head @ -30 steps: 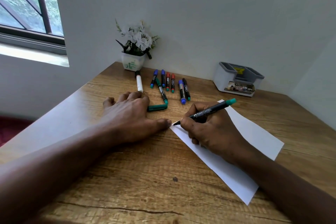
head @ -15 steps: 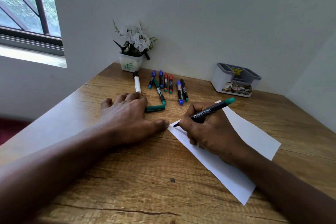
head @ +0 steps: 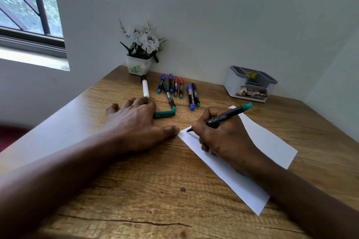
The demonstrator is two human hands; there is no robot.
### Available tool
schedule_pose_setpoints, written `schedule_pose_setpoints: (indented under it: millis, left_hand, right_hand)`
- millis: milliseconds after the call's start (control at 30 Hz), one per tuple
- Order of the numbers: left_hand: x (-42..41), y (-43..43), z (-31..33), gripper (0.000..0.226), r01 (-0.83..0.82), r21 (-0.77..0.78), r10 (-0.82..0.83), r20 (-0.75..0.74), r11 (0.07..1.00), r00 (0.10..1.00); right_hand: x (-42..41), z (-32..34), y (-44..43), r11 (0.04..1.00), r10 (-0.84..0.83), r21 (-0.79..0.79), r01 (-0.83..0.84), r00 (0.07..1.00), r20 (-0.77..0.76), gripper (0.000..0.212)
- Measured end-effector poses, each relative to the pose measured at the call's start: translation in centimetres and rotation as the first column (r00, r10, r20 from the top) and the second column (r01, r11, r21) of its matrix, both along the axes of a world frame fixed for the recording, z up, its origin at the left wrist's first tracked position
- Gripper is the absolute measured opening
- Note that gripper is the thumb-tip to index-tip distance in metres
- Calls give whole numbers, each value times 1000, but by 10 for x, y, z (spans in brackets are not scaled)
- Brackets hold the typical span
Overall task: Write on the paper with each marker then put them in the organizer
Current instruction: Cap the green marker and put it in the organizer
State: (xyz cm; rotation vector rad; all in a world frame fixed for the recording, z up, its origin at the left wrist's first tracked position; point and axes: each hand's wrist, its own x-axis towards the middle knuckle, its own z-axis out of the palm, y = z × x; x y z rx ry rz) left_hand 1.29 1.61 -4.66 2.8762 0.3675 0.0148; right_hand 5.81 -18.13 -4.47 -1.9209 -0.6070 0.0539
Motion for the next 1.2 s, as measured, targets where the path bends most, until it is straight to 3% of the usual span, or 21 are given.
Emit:
schedule_pose_setpoints:
  millis: [1200]
  left_hand:
    - [-2,-1,3,95,6,-14,-6,-8,1000,1000]
  right_hand:
    - [-1,-1,1,996,-82,-23,82,997,-11,16]
